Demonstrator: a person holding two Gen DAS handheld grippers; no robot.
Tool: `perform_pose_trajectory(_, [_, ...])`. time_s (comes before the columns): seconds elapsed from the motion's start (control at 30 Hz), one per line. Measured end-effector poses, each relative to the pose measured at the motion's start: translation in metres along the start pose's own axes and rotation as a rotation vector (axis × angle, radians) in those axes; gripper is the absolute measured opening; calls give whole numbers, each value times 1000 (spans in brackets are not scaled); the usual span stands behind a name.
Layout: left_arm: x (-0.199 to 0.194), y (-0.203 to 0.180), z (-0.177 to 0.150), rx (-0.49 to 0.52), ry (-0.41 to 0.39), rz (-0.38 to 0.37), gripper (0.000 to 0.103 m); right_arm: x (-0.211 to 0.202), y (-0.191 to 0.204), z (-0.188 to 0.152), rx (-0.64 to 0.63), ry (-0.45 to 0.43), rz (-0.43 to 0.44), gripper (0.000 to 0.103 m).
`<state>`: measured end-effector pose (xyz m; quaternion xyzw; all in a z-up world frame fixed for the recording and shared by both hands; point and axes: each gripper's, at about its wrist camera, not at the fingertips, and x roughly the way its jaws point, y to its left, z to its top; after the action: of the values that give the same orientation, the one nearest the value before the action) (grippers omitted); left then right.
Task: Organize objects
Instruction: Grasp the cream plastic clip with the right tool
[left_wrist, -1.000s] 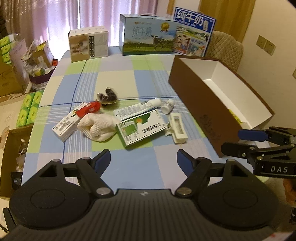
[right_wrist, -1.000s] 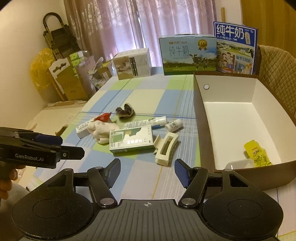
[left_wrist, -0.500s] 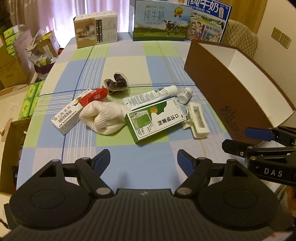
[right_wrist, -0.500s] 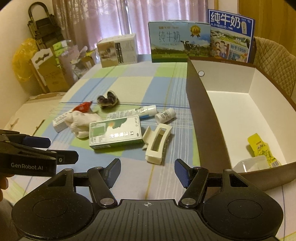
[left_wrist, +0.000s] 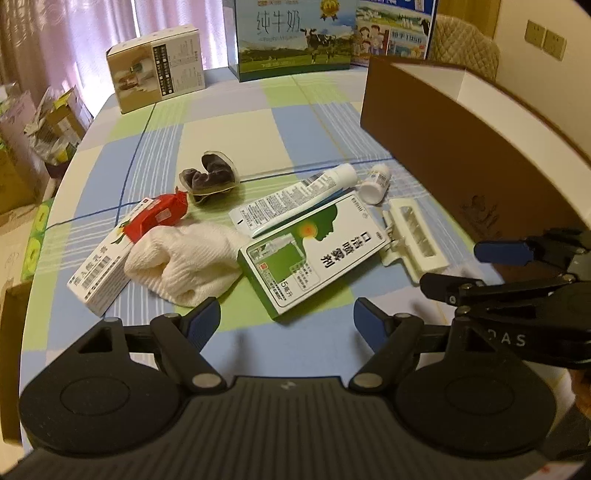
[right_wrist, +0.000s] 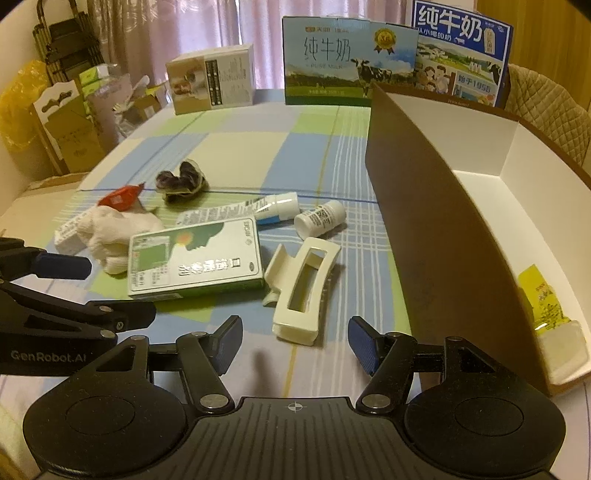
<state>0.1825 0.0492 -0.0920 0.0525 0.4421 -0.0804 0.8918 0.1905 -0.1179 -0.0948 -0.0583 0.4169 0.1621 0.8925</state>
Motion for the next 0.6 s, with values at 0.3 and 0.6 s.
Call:
perform_pose_trajectory(0.3, [11,-5,2,77,-57,27,76,23,-4,-4,8,-5,-15,41])
perform_pose_trajectory(0.6, [22,-24,3,249,-112,41,79,16,-13,-12,27,14,-26,29])
